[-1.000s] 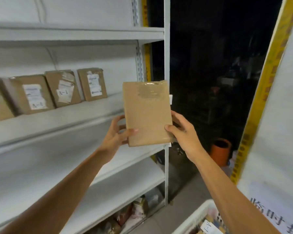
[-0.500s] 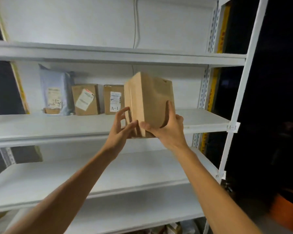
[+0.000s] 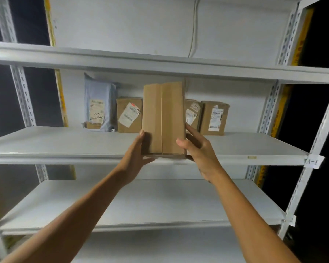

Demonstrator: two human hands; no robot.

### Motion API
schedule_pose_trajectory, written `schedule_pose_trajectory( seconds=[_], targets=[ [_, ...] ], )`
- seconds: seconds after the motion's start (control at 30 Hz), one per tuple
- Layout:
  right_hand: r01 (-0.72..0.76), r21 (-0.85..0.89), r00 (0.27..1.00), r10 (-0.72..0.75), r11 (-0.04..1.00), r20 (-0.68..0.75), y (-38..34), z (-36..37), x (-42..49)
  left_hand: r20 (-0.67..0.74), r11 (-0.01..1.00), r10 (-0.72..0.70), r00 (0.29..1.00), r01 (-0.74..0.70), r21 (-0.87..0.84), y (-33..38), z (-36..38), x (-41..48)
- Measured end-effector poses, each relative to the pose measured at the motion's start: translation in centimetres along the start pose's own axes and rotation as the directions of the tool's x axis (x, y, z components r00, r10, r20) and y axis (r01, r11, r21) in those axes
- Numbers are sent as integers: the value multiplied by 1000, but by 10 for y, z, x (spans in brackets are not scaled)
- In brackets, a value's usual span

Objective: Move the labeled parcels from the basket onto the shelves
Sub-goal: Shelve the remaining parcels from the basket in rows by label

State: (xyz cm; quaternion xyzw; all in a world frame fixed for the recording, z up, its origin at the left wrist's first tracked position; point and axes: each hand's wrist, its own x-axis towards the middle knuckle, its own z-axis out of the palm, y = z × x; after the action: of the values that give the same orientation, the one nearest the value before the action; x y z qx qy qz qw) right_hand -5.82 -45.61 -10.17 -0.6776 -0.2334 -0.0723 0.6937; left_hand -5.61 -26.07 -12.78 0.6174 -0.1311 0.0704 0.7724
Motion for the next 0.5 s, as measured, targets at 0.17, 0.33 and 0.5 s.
schedule_pose_trajectory(
  seconds=[0.17, 0.33, 0.5],
  targets=[
    [61, -26, 998, -61, 998, 14, 11, 11, 17, 45, 984, 70, 997, -76, 162, -5, -25, 5],
    [17, 82, 1000, -16, 996, -10, 29, 10, 24, 45, 958, 147, 988, -153, 244, -4, -36, 12],
    [14, -261, 1000, -21, 965, -22, 45, 1, 26, -52, 935, 164, 985, -138, 328, -9, -32, 20]
  ],
)
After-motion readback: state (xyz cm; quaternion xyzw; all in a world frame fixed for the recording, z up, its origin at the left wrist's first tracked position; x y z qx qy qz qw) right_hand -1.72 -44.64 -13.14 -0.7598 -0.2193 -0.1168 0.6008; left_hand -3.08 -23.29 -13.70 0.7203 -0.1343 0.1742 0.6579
